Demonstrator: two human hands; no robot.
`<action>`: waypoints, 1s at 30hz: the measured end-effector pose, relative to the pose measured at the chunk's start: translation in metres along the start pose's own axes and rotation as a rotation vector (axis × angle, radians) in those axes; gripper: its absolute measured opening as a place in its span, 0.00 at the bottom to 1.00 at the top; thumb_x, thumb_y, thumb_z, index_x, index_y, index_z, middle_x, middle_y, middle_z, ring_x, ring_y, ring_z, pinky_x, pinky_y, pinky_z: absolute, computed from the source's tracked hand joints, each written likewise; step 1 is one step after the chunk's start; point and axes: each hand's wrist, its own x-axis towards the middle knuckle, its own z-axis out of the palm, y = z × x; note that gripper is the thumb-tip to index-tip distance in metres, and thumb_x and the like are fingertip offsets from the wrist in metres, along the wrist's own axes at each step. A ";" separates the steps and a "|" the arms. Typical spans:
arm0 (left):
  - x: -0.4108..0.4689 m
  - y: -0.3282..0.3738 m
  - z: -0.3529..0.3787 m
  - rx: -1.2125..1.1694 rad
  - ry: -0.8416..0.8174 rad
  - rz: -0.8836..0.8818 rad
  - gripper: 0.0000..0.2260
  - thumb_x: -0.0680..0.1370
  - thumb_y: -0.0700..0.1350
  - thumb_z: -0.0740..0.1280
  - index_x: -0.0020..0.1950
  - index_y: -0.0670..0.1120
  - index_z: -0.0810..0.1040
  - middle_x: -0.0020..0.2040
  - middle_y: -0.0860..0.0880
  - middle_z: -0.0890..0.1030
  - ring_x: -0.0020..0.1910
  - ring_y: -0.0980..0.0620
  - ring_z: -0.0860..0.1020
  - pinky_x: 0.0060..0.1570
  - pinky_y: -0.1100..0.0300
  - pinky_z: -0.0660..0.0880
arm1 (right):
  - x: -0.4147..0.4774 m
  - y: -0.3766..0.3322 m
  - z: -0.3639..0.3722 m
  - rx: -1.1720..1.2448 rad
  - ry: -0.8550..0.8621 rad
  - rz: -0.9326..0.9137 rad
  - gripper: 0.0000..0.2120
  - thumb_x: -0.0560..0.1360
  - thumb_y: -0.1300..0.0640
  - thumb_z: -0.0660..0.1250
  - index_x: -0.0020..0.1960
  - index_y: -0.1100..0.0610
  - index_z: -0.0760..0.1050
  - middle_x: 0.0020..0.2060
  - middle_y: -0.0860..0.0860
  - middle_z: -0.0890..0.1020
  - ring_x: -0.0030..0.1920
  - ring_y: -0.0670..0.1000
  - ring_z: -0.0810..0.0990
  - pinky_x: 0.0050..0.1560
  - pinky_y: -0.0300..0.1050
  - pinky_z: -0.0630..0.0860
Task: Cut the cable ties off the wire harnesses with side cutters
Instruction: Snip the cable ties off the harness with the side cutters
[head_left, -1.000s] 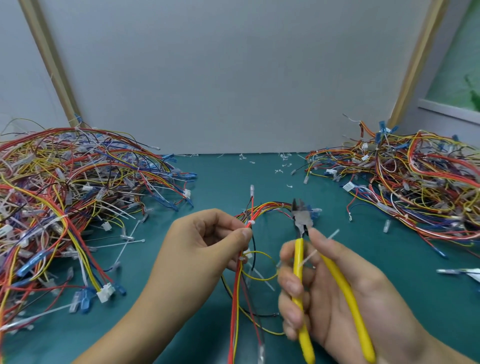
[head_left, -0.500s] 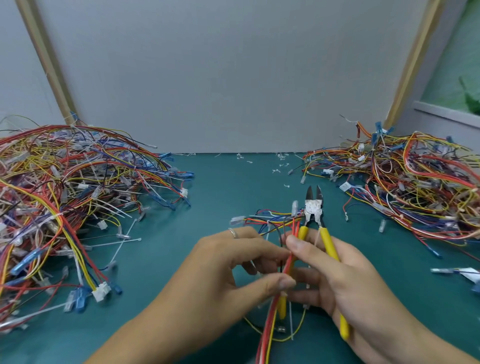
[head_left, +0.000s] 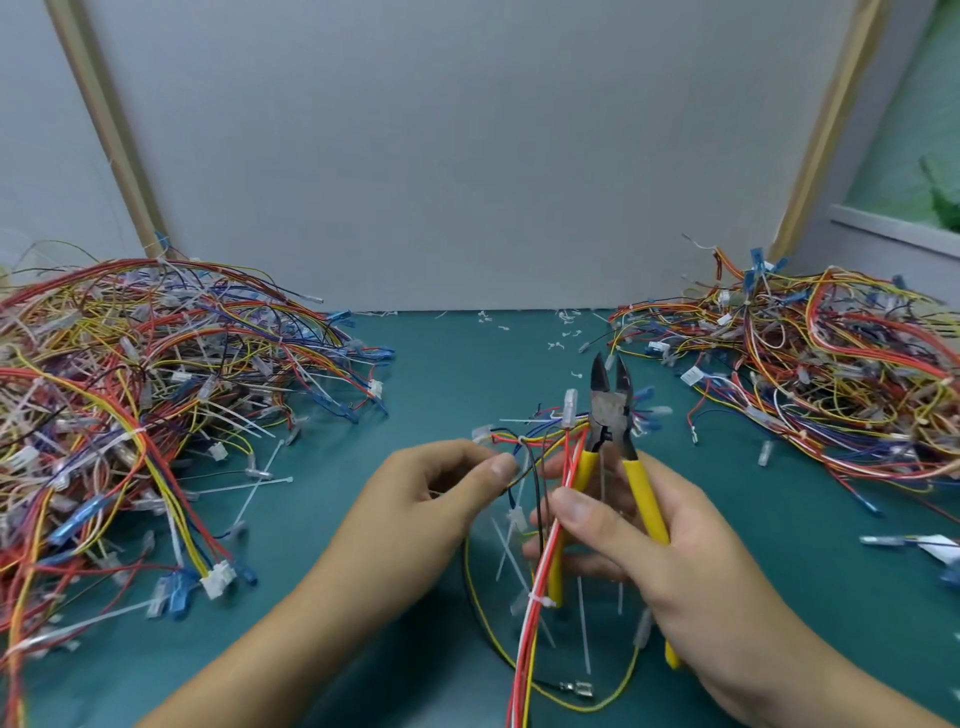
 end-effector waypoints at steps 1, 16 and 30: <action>0.000 0.000 0.000 -0.097 -0.041 -0.023 0.08 0.76 0.48 0.69 0.48 0.45 0.84 0.39 0.52 0.83 0.39 0.60 0.77 0.43 0.67 0.72 | 0.000 -0.001 -0.001 -0.070 -0.018 -0.038 0.08 0.71 0.49 0.72 0.50 0.44 0.82 0.43 0.51 0.86 0.45 0.50 0.86 0.45 0.38 0.81; 0.005 0.000 -0.008 -0.386 0.089 0.022 0.16 0.72 0.33 0.72 0.56 0.49 0.83 0.37 0.45 0.79 0.35 0.48 0.81 0.39 0.61 0.78 | 0.008 -0.004 -0.015 -0.300 0.187 -0.171 0.13 0.69 0.40 0.70 0.50 0.44 0.79 0.44 0.49 0.83 0.47 0.53 0.84 0.53 0.57 0.80; -0.011 0.005 0.003 0.380 0.168 0.630 0.15 0.76 0.41 0.70 0.58 0.58 0.82 0.42 0.58 0.76 0.42 0.59 0.77 0.41 0.74 0.66 | 0.009 0.008 -0.012 -0.244 0.076 -0.116 0.10 0.70 0.48 0.75 0.50 0.44 0.80 0.43 0.49 0.85 0.44 0.53 0.85 0.48 0.54 0.84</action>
